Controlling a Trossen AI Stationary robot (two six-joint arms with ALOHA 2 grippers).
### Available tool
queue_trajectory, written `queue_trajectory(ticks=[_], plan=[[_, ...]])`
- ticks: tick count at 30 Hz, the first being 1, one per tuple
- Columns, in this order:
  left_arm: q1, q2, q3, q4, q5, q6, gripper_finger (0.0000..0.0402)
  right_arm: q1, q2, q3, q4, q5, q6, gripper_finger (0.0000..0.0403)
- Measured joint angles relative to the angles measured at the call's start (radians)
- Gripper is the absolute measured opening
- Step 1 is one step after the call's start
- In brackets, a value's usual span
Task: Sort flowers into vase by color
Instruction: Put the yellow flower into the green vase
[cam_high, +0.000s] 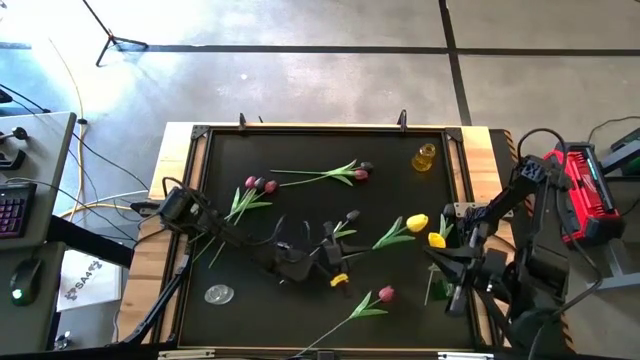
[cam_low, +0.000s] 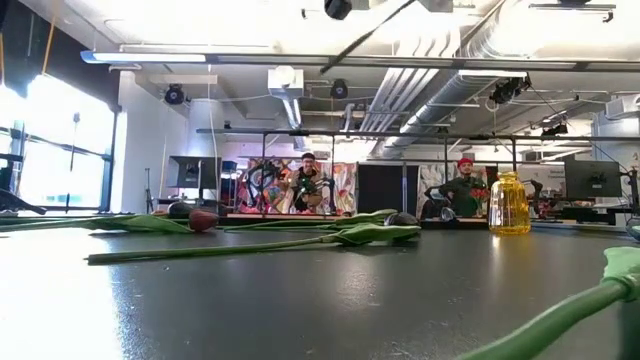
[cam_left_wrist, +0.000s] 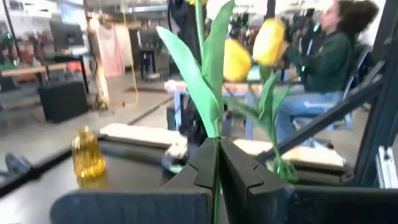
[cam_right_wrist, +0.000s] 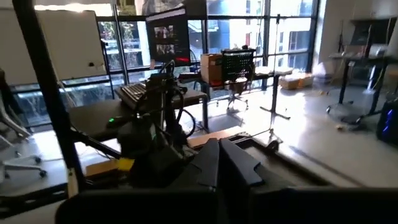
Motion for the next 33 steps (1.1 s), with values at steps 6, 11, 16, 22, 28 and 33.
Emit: queue_trajectory(ticks=[6,11,16,22,28,33], plan=[[0.001,0.000,0.000,0.132,0.114,0.043,0.0000,-0.003,0.036,-0.001,0.013,-0.098,0.070,0.0001],[-0.002,0.000,0.000,0.241,0.236,0.086,0.0000,-0.006,0.074,-0.001,0.019,-0.100,0.068,0.0001],[-0.001,0.000,0.000,0.317,0.326,0.088,0.0000,-0.039,0.113,-0.002,0.016,-0.110,0.047,0.0013],[0.003,0.000,0.000,0.397,0.412,0.102,0.0000,-0.100,0.160,-0.002,0.024,-0.159,0.042,0.0110],[0.003,0.000,0.000,0.393,0.412,0.102,0.0000,-0.151,0.182,-0.002,0.025,-0.161,0.030,0.0221],[0.003,0.000,0.000,0.382,0.411,0.102,0.0000,-0.178,0.184,-0.002,0.050,-0.167,0.015,0.0248]])
